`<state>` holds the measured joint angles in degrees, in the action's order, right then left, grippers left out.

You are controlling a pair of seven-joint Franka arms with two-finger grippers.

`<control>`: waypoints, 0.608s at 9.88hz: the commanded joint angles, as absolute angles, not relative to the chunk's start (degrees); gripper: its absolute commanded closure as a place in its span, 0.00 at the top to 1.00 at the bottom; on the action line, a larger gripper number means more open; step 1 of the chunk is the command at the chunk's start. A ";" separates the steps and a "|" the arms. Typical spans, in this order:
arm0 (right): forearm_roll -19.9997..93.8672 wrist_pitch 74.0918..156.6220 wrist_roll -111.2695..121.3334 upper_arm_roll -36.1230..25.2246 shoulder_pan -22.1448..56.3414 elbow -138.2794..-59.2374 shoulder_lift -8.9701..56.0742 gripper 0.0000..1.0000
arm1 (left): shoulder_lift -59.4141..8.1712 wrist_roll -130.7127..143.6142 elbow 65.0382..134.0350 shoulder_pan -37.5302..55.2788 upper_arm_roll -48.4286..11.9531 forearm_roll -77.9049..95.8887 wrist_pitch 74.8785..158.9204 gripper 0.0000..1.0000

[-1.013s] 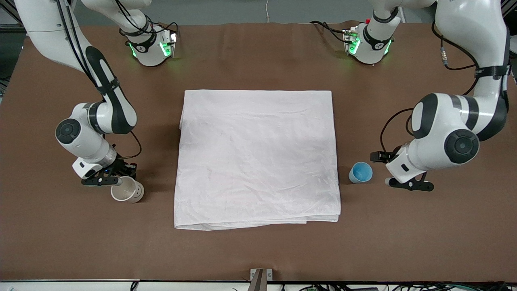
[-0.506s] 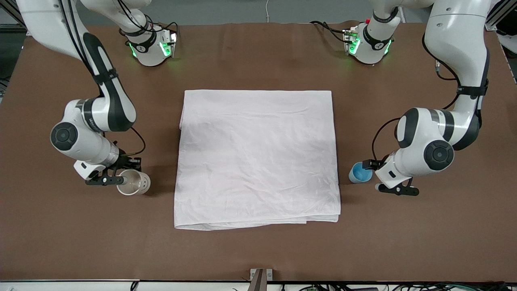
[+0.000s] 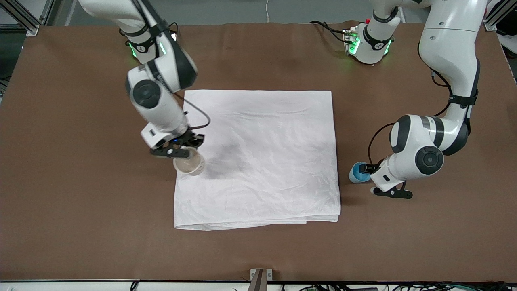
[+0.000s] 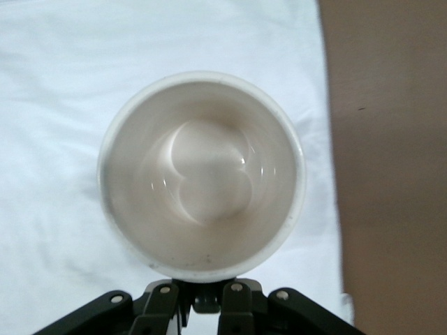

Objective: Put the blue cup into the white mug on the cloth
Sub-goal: 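Carry the white mug onto the cloth center with the right gripper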

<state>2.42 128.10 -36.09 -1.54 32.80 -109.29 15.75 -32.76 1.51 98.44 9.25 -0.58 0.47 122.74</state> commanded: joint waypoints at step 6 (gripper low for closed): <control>3.08 138.43 -52.64 -2.64 49.21 -100.12 30.22 0.01 | -33.31 1.14 98.96 9.84 -0.79 0.44 123.57 0.52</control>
